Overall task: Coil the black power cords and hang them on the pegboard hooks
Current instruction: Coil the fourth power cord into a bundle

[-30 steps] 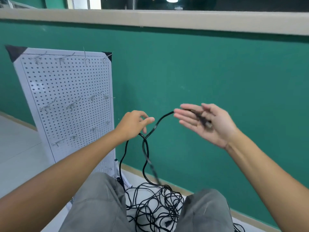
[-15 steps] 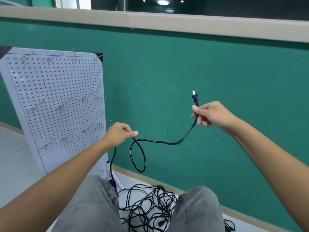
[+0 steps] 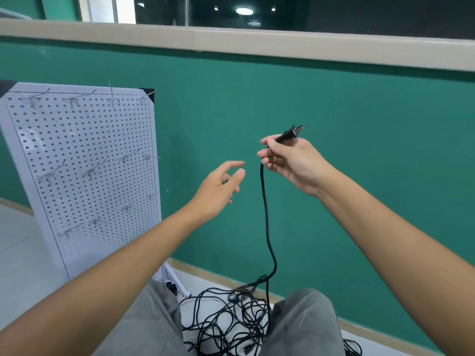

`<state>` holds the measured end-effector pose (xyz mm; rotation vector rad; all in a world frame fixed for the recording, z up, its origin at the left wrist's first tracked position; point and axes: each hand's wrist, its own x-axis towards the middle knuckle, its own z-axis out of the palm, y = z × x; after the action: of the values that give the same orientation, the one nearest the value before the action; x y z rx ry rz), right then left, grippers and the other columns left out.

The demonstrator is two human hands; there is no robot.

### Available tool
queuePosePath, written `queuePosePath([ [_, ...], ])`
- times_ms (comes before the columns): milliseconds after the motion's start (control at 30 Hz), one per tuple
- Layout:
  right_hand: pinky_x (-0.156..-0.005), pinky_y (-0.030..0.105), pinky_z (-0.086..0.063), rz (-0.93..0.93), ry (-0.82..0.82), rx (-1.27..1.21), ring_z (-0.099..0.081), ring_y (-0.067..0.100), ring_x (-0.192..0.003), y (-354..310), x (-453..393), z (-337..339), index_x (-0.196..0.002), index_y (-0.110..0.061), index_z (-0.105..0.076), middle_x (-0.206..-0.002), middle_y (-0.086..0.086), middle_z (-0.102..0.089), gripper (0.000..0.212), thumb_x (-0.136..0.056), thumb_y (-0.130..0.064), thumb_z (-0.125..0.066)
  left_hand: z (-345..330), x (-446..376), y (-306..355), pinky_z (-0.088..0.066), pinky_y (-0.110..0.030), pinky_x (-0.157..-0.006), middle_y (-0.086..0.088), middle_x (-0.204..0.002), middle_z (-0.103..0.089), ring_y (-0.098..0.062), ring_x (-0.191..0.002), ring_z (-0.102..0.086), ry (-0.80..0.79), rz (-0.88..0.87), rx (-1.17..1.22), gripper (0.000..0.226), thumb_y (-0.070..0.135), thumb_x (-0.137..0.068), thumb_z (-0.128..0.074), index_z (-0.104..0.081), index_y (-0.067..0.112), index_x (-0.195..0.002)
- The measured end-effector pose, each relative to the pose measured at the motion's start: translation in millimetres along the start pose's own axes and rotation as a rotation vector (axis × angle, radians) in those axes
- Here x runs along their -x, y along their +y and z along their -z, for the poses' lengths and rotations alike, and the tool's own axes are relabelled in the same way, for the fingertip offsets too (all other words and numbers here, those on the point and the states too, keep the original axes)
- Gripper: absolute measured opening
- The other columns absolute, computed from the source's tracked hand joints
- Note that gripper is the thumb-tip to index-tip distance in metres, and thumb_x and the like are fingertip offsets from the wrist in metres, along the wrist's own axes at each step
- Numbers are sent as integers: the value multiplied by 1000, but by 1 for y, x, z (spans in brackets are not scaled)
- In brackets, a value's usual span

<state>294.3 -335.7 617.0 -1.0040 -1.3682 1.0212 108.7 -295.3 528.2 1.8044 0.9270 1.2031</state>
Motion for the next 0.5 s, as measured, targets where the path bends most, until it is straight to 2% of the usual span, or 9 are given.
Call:
queuePosePath([
  [100, -75, 25, -54, 68, -28, 39, -65, 14, -71, 0, 6, -6, -105, -6, -65, -83, 6, -72, 14, -106, -12, -52, -8, -2, 9, -53, -34, -67, 0, -67, -65, -18, -61, -55, -112, 15, 87, 28, 28, -107, -55, -61, 23, -133],
  [233, -76, 25, -54, 129, -48, 85, -67, 15, -77, -8, 14, -11, -112, -5, -65, -88, 8, -73, 17, -106, -14, -52, -15, -3, 14, -55, -35, -69, 2, -62, -64, -21, -59, -57, -112, 6, 69, 17, 25, -105, -59, -66, 10, -109],
  [333, -76, 25, -54, 145, -39, 100, -67, 15, -77, -13, 17, -11, -118, -6, -62, -88, 5, -73, 17, -105, -14, -55, -17, -1, 21, -56, -35, -67, -2, -62, -60, -19, -57, -56, -95, 5, 126, 32, 29, -109, -49, -61, 7, -91],
  [433, -82, 30, -55, 184, -19, 73, -66, 16, -77, -12, 20, -5, -113, -9, -64, -88, 5, -71, 12, -101, -9, -61, -14, 5, 31, -59, -33, -69, -8, -66, -62, -22, -60, -60, -85, 75, 225, 52, 45, -111, -32, -61, 6, -91],
  [500, -81, 31, -53, 205, -48, 73, -66, 16, -82, -10, 22, 0, -113, -12, -67, -92, 3, -69, 16, -98, -7, -64, -9, 6, 35, -62, -37, -78, -15, -70, -68, -26, -66, -67, -72, 142, 319, 64, 55, -108, -25, -61, 5, -91],
])
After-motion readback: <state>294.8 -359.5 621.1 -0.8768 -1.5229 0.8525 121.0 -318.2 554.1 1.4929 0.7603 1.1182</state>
